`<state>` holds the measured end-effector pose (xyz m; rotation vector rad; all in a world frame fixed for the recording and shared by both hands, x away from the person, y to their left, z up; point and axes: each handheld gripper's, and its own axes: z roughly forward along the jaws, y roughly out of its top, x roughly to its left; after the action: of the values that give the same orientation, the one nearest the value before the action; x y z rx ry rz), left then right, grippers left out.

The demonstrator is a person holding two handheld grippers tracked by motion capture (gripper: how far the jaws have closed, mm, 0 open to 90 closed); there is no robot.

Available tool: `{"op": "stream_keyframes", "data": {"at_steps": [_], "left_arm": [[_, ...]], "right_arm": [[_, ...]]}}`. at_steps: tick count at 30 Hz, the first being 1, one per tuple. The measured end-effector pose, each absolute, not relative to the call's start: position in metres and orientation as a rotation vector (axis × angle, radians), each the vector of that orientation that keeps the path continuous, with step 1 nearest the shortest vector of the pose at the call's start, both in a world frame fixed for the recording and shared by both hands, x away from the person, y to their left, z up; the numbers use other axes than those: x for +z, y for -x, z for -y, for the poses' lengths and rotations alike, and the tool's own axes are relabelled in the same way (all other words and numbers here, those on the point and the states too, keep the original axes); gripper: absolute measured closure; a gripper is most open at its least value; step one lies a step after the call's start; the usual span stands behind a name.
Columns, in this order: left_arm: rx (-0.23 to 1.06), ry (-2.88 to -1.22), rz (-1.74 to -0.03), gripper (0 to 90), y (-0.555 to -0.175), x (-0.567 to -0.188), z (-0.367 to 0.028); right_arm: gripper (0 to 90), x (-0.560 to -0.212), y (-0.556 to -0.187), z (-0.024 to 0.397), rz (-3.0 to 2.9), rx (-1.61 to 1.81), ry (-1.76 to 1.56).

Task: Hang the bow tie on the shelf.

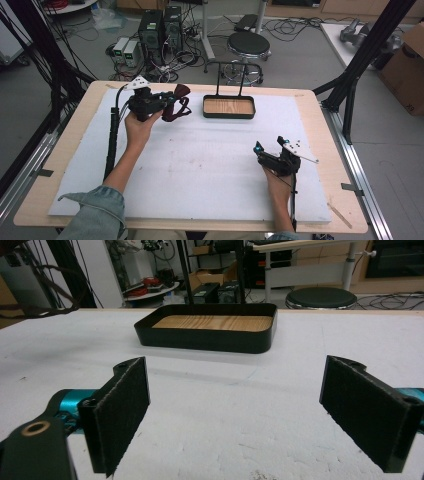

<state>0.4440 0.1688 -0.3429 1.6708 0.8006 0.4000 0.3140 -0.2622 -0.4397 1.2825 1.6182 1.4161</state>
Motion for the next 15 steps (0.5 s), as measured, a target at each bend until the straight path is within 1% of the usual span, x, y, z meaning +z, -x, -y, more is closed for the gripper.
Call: {"op": "stream_keyframes", "data": {"at_steps": [7, 15], "left_arm": [[0.385, -1.707, -0.713, 76.2, -0.453, -0.331, -0.144], [0.369, -1.712, -0.678, 76.3, -0.461, -0.32, -0.134]], "right_arm": [[11.8, -0.44, -0.314, 0.261, -1.628, 1.415, -1.265], [11.8, -0.44, -0.315, 0.26, -1.635, 1.417, -1.264]]}}
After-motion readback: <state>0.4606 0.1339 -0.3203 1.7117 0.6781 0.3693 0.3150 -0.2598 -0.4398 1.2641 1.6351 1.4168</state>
